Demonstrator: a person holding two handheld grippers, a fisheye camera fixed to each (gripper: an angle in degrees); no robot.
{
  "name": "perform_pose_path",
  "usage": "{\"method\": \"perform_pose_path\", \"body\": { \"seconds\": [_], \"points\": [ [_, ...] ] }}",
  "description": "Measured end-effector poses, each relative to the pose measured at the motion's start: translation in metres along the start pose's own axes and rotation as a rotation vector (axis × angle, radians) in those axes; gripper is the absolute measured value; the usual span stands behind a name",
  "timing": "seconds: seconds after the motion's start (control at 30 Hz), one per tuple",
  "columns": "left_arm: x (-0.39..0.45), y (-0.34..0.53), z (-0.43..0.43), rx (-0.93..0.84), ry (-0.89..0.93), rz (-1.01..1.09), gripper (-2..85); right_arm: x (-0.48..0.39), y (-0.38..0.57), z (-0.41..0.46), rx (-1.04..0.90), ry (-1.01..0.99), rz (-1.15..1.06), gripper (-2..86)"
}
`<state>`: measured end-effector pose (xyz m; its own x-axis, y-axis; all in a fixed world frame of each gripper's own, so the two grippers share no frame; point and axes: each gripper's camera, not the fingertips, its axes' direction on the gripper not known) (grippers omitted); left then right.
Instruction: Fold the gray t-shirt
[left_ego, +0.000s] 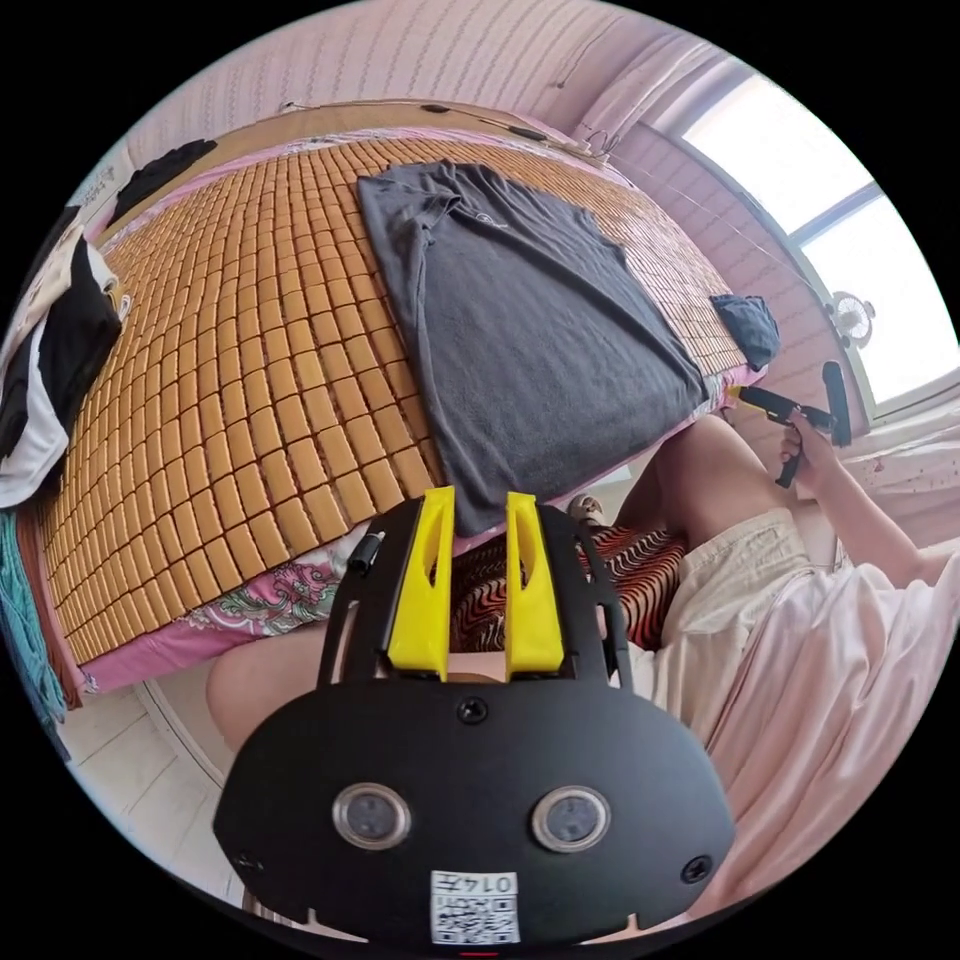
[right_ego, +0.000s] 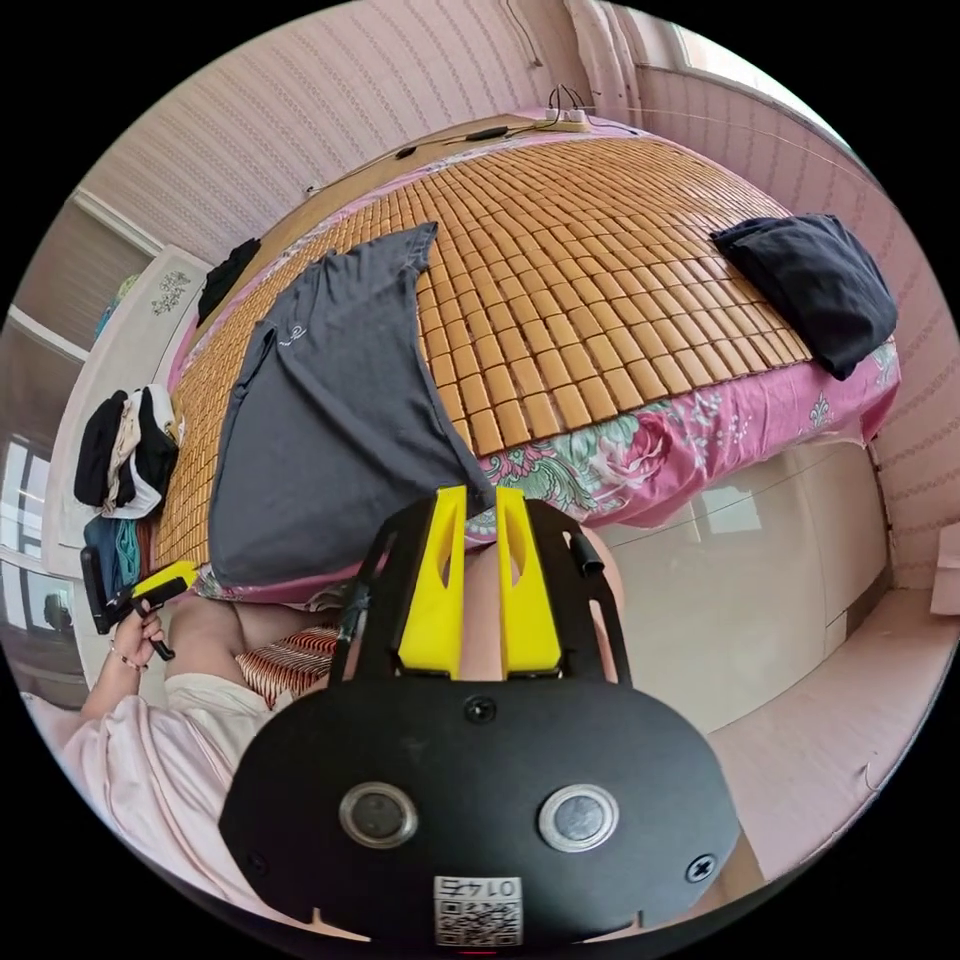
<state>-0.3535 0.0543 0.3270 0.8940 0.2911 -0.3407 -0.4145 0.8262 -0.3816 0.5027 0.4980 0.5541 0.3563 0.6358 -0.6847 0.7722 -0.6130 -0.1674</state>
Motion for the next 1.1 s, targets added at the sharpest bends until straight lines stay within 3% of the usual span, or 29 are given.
{"method": "perform_pose_path", "body": {
  "seconds": [0.17, 0.3, 0.37, 0.53, 0.73, 0.8, 0.87, 1.1],
  "points": [
    [0.005, -0.009, 0.026, -0.106, 0.004, 0.006, 9.3, 0.002, -0.004, 0.019, -0.064, 0.076, -0.089, 9.9],
    [0.006, -0.003, 0.024, -0.115, -0.074, -0.013, 2.4, 0.016, -0.01, 0.043, -0.21, 0.063, -0.11, 6.6],
    [0.003, 0.002, 0.022, -0.124, -0.009, -0.008, 0.2, 0.022, -0.008, 0.04, -0.212, 0.054, -0.139, 3.8],
    [0.005, 0.025, -0.024, 0.03, 0.059, -0.008, -0.9, 0.047, 0.006, 0.005, -0.112, -0.116, -0.137, 2.2],
    [-0.009, 0.076, -0.128, 0.363, 0.253, -0.059, -1.0, 0.099, 0.031, -0.092, 0.277, -0.6, -0.077, 1.5],
    [-0.014, 0.104, -0.178, 0.632, 0.346, -0.066, -1.0, 0.103, 0.037, -0.131, 0.415, -0.712, -0.145, 1.4],
    [-0.003, 0.128, -0.224, 0.866, 0.246, -0.004, -1.0, 0.1, 0.041, -0.163, 0.514, -0.772, -0.238, 1.3],
    [0.051, 0.185, -0.388, 1.282, -0.005, 0.262, -1.0, 0.066, 0.054, -0.306, 0.865, -0.937, -0.627, 1.3]
  ]
}}
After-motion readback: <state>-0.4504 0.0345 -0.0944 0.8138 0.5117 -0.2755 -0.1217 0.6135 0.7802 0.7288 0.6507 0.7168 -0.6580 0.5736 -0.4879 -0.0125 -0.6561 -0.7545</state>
